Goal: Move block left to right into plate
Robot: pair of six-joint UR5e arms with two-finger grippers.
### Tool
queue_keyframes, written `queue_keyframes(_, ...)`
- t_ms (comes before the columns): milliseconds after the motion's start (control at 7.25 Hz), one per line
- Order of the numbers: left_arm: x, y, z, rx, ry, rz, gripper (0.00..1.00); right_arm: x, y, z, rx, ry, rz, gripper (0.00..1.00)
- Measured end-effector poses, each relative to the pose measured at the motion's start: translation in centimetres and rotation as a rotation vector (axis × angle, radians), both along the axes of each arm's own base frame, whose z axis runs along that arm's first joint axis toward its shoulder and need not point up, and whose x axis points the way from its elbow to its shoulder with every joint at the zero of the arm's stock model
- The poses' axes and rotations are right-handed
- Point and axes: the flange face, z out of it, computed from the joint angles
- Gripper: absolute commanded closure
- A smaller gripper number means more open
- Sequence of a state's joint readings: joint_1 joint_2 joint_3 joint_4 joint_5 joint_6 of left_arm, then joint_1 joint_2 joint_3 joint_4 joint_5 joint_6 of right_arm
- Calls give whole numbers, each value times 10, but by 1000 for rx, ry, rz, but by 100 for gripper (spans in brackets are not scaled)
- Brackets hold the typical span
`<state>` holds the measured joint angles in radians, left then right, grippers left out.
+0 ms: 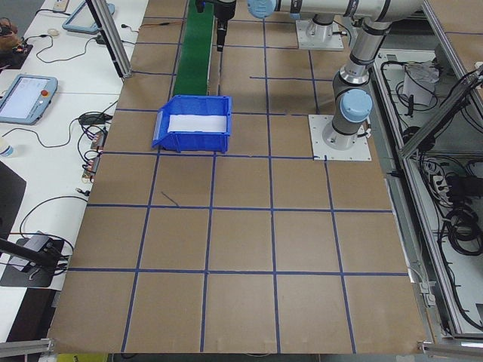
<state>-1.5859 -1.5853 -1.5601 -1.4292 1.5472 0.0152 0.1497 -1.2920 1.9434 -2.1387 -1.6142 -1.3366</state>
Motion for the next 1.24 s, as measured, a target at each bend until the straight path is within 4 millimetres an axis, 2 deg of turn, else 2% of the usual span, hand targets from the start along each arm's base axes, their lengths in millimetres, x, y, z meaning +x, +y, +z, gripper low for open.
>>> queue_keyframes(138, 2, 0, 0, 1, -2, -1, 0, -1, -3, 4, -1, 10, 2, 0)
queue_keyframes(276, 3, 0, 0, 2, -4, -1, 0, -1, -16, 19, -6, 39, 25, 0)
queue_keyframes(414, 4, -1, 0, 1, -5, -1, 0, 3, -45, 45, -15, 80, 73, 0)
queue_keyframes(552, 4, -1, 0, 3, -5, -1, 0, 15, -85, 77, -22, 103, 116, 0)
queue_keyframes(690, 4, -1, -1, 5, -4, 0, 0, 43, -133, 111, -24, 99, 136, 0)
queue_keyframes(828, 4, -1, -1, 6, -4, 0, 0, 98, -189, 147, -21, 92, 141, 0)
queue_keyframes(966, 4, -1, -1, 6, -3, 0, 0, 164, -230, 180, -22, 96, 111, 0)
queue_keyframes(1103, 4, -1, -1, 6, -3, 0, 0, 237, -257, 205, -22, 104, 68, 0)
queue_keyframes(1241, 5, -1, -1, 4, -3, 0, 0, 311, -275, 223, -19, 110, 33, 0)
